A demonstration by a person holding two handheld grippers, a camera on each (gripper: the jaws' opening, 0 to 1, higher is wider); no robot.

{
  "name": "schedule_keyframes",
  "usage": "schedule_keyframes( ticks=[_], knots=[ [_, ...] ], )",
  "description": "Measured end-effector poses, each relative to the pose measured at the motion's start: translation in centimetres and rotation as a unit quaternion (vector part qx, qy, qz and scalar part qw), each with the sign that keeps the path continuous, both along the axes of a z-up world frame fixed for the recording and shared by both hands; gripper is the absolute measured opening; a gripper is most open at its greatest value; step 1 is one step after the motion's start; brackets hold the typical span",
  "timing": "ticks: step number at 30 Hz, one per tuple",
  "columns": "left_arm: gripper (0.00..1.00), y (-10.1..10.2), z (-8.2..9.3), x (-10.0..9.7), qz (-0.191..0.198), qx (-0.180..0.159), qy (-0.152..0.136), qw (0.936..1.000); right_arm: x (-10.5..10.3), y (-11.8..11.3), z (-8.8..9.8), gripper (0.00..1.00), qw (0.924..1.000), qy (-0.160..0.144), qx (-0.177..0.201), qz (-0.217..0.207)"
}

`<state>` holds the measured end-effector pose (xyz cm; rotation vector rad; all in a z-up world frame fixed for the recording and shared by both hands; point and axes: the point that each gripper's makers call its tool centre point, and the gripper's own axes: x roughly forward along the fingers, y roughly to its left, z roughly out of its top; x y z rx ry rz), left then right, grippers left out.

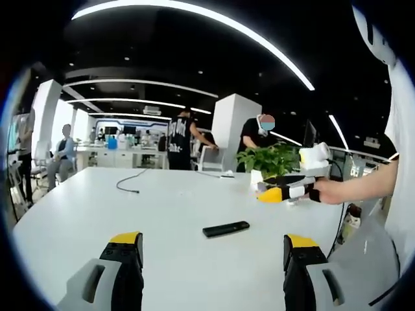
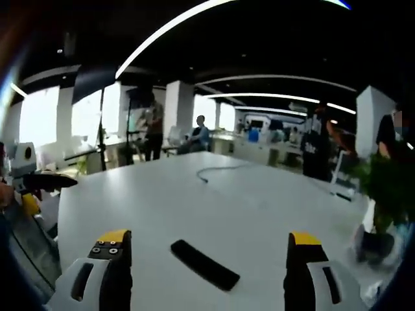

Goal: Press the specified remote control buttons in sequence, fully releasing each button before pressing the next.

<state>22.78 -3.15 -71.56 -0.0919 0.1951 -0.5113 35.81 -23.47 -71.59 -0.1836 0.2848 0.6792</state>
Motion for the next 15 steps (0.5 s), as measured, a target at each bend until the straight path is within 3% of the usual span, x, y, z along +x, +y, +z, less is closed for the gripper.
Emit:
schedule_keyframes(
  ticks=[6,15],
  knots=[
    [0.92,0.1,-0.1,0.0,0.004,0.002,0.002,1.0000,-1.5,-1.3,1.1,0.99,0.9995,0.000,0.028,-0.017],
    [0.92,-0.1,-0.6,0.1,-0.005,0.012,0.007,0.9999,-3.1,-1.8,1.1,0.98,0.9994,0.003,0.028,-0.021]
  ],
)
